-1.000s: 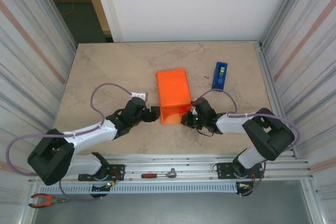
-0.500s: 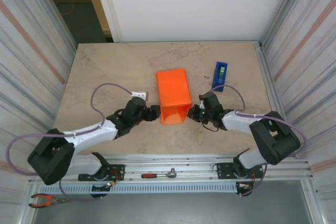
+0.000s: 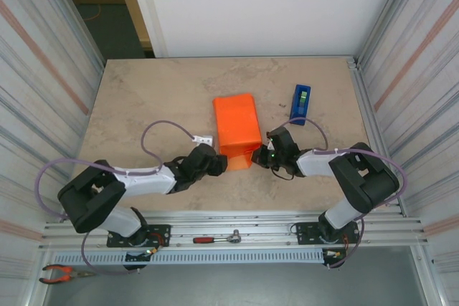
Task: Wrap the gift box in paper
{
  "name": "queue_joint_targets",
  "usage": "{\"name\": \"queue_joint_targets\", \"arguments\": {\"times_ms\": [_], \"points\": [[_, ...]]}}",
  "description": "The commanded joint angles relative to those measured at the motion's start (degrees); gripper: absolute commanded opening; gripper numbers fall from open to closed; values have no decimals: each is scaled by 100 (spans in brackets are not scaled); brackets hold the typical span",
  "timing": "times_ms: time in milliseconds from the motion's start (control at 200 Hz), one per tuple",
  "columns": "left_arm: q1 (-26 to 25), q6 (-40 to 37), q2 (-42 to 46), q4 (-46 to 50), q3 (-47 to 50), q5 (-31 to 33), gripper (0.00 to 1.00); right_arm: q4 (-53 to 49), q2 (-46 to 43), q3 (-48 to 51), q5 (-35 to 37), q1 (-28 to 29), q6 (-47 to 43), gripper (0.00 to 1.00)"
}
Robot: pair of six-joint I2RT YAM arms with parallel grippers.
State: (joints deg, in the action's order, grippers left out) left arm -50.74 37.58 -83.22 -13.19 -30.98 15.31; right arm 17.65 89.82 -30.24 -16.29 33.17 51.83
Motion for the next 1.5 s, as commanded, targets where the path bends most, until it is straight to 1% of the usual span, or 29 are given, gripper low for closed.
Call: {"name": "queue_joint_targets", "arguments": {"times_ms": [0, 110, 185, 235, 406, 496, 611, 636, 691, 827, 1052, 1162, 1328, 1448, 1498], "points": [[-56, 135, -134, -24, -266, 430, 59, 125, 37, 51, 104, 104, 158, 0], [-93, 127, -288, -8, -386, 445, 51, 142, -6, 84, 135, 187, 212, 0], [-154, 157, -402, -21, -423, 489, 48, 126, -64, 112, 184, 232, 231, 0], [-212, 171, -477, -5, -456, 536, 44, 85, -108, 119, 212, 249, 231, 0], [-394, 313, -756, 103, -555, 767, 41, -24, -167, 95, 250, 243, 189, 0], [-485, 385, -907, 198, -664, 921, 32, -25, -159, 89, 242, 242, 188, 0], [-558, 404, -1106, 322, -832, 1053, 24, -25, -164, 84, 236, 234, 196, 0], [-575, 398, -1152, 355, -878, 1077, 21, -27, -173, 86, 239, 241, 196, 0], [-595, 395, -1218, 434, -951, 1146, 17, -46, -203, 88, 241, 235, 203, 0], [-604, 375, -1284, 593, -1023, 1285, 0, -159, -353, 91, 271, 217, 166, 0], [-571, 69, -1176, 721, -933, 1474, 0, -472, -854, 222, 289, -23, 96, 0], [-461, -121, -1025, 738, -822, 1466, 0, -677, -1154, 314, 281, -180, 47, 0], [-353, -471, -791, 682, -689, 1288, 0, -838, -1407, 435, 265, -252, 1, 0], [-349, -680, -632, 558, -632, 1038, 24, -707, -1335, 489, 159, -240, 10, 0], [-350, -729, -509, 481, -596, 898, 32, -632, -1267, 484, 123, -231, 29, 0]]}}
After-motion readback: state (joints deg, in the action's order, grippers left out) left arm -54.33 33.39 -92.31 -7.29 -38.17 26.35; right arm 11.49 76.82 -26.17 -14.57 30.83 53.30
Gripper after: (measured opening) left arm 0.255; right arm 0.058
